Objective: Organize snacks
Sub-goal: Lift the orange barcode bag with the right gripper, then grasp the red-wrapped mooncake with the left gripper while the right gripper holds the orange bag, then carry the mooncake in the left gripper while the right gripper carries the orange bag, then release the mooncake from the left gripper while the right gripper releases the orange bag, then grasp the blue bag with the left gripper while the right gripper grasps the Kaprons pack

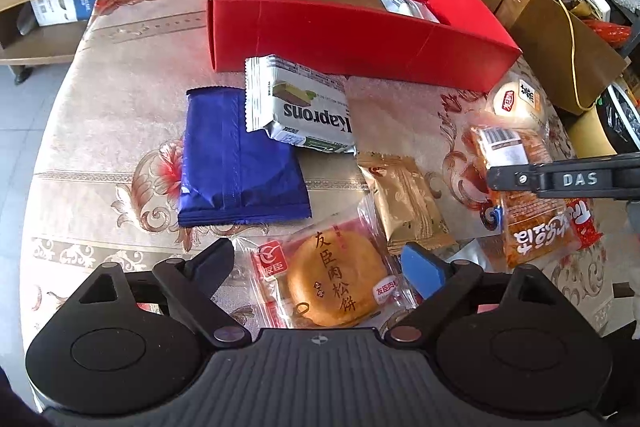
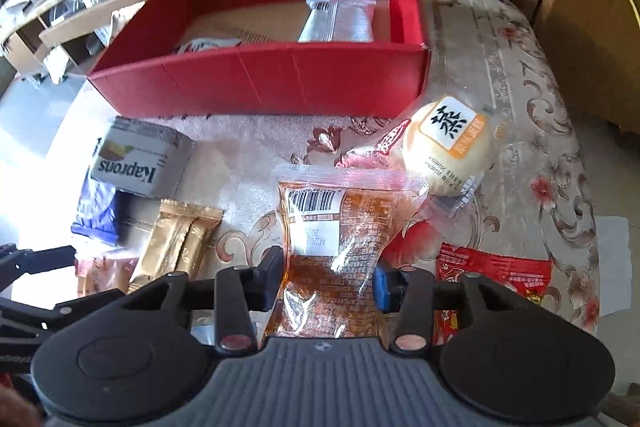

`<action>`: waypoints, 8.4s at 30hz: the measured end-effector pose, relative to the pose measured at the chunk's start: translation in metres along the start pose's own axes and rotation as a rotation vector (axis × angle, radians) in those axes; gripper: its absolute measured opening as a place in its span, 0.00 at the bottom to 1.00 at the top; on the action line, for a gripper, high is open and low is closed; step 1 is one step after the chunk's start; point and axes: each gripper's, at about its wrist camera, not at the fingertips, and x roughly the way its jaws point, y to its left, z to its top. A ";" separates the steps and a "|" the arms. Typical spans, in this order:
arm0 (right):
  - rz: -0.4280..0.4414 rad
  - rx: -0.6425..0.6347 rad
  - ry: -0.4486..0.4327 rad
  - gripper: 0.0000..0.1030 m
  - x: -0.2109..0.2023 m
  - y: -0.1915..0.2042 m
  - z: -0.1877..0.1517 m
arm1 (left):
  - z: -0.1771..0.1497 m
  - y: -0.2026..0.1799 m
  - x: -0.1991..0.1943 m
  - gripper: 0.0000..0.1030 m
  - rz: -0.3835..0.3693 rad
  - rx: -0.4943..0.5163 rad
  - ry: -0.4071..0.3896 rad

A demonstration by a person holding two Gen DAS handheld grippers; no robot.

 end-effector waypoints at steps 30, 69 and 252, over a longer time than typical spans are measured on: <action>0.176 -0.051 -0.094 0.43 -0.039 0.007 -0.006 | -0.008 -0.031 0.027 1.00 0.160 -0.006 0.034; 0.230 -0.069 -0.142 0.43 -0.057 0.011 -0.001 | -0.005 -0.049 0.015 0.38 0.044 -0.021 -0.009; 0.260 -0.144 0.002 0.62 0.035 0.068 0.074 | 0.022 0.031 0.007 0.70 0.056 -0.030 -0.054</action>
